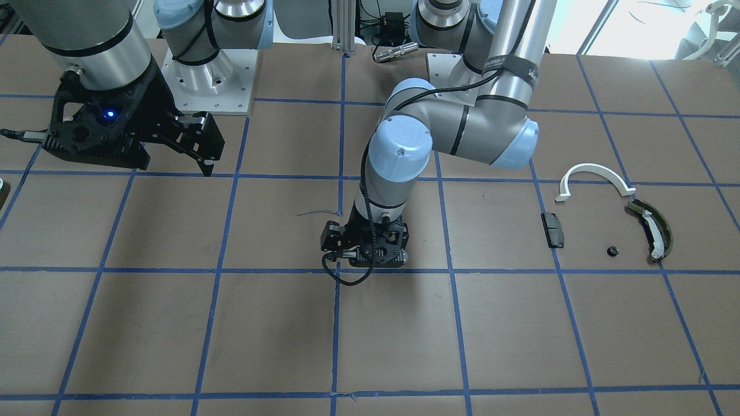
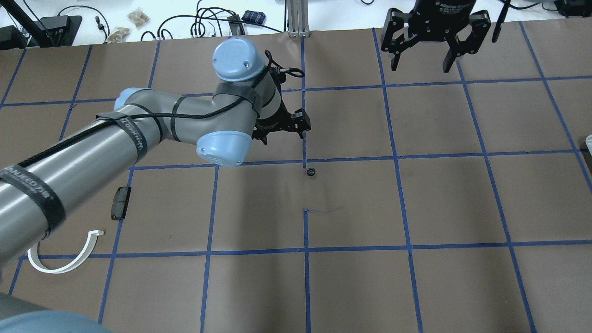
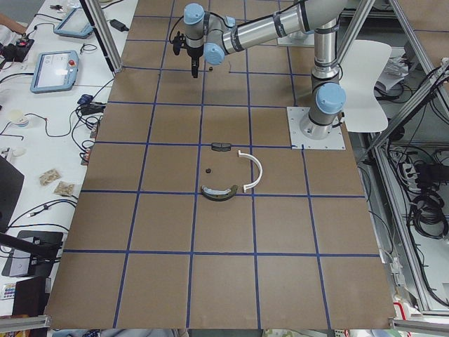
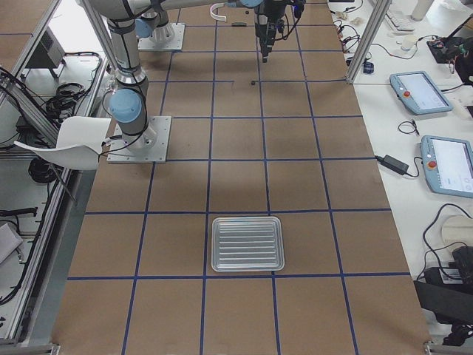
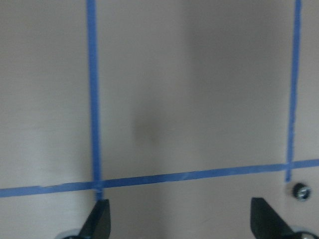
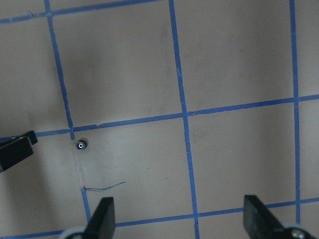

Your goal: Place bearing gear from tray to pile

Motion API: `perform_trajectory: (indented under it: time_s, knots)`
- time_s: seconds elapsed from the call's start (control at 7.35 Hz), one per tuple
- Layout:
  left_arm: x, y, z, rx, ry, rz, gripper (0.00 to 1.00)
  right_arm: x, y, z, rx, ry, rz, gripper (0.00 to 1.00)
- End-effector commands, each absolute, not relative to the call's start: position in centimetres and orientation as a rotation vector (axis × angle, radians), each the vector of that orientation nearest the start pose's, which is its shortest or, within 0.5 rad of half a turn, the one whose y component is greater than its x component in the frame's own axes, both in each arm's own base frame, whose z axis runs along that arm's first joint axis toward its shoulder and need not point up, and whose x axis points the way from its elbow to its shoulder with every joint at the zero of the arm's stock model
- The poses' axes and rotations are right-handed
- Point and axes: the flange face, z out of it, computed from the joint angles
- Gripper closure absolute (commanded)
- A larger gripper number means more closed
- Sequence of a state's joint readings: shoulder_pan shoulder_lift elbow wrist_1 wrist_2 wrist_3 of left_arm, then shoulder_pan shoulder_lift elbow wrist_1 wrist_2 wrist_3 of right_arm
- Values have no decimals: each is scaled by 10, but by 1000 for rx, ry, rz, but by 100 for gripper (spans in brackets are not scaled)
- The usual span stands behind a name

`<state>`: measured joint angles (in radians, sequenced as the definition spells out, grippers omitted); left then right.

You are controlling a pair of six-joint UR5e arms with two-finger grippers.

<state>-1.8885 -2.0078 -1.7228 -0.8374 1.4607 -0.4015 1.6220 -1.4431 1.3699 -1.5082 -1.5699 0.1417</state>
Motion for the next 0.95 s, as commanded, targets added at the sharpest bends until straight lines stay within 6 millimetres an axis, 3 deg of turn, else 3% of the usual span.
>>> perform_trajectory:
  time_s: [0.0,0.27,0.41,0.82]
  knots:
    - [-384,-517,211,-112,3208,-186,0,156,-517,501,96,3132,-280,1]
    - [-384,-505,194,-102,3145,-172,0,154,-511,511,98,3150,-305,0]
    - [-384,-504,175,-101,3134,-125,2,156,-509,508,89,3152,-246,0]
    - [-386,-509,164,-91,3135,-111,32,160,-499,503,80,3143,-56,0]
